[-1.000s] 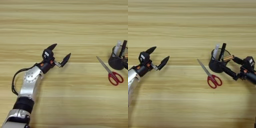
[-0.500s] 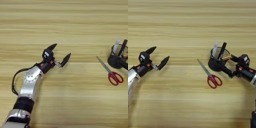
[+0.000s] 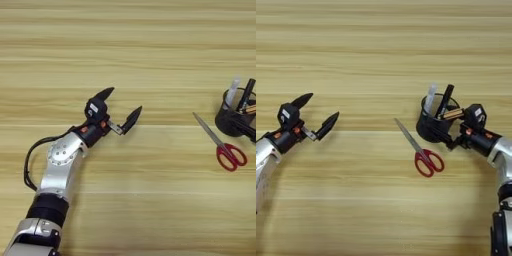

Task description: Move the objects on the table

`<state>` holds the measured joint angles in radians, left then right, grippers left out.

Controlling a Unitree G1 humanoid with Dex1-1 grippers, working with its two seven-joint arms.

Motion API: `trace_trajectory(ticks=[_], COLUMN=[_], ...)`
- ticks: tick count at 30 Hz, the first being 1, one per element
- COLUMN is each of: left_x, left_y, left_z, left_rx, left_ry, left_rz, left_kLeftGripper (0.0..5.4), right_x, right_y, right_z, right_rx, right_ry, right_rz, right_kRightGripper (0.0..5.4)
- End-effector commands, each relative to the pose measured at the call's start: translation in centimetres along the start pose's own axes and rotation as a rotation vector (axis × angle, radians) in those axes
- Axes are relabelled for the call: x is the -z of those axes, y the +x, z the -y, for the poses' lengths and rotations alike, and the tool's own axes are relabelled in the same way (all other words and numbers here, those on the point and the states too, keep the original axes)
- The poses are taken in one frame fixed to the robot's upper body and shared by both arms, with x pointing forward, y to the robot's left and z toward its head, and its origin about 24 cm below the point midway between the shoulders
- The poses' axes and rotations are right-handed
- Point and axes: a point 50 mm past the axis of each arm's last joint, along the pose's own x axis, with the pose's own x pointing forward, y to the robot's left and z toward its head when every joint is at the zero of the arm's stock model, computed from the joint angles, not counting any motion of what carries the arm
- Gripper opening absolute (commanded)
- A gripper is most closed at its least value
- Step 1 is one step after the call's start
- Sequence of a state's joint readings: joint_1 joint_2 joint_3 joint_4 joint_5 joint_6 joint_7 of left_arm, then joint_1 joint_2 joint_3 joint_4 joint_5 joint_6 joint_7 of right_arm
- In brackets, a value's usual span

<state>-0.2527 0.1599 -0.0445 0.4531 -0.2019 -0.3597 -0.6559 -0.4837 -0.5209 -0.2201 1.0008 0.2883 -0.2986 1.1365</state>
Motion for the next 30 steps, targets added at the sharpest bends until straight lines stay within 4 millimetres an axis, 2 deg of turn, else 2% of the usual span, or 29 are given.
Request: trace_trajectory(ticks=[1,10,15,22,30], left_x=[0.0,0.0,0.0,0.0,0.0], left_y=[0.1,0.1,0.2,0.2,0.2], left_z=[0.0,0.1,0.1,0.1,0.1], left_rx=[0.006,0.004,0.004,0.005,0.004], left_ry=[0.009,0.009,0.009,0.01,0.009], left_rz=[0.001,0.001,0.001,0.0,-0.001], left_kLeftGripper=[5.4,5.4,5.4,5.4,5.4], right_x=[-0.3,-0.5,-0.6,-0.9,-3.0], right_y=[1.1,1.6,1.8,2.1,2.8], right_z=[-0.2,-0.3,-0.4,-0.4,-0.6], right_rx=[-0.017,-0.02,-0.02,-0.02,-0.051], right_ry=[-0.018,-0.022,-0.026,-0.035,-0.102], right_rz=[0.003,0.013,0.019,0.037,0.114], right_kRightGripper=[5.37,5.37,4.83,4.75,4.75])
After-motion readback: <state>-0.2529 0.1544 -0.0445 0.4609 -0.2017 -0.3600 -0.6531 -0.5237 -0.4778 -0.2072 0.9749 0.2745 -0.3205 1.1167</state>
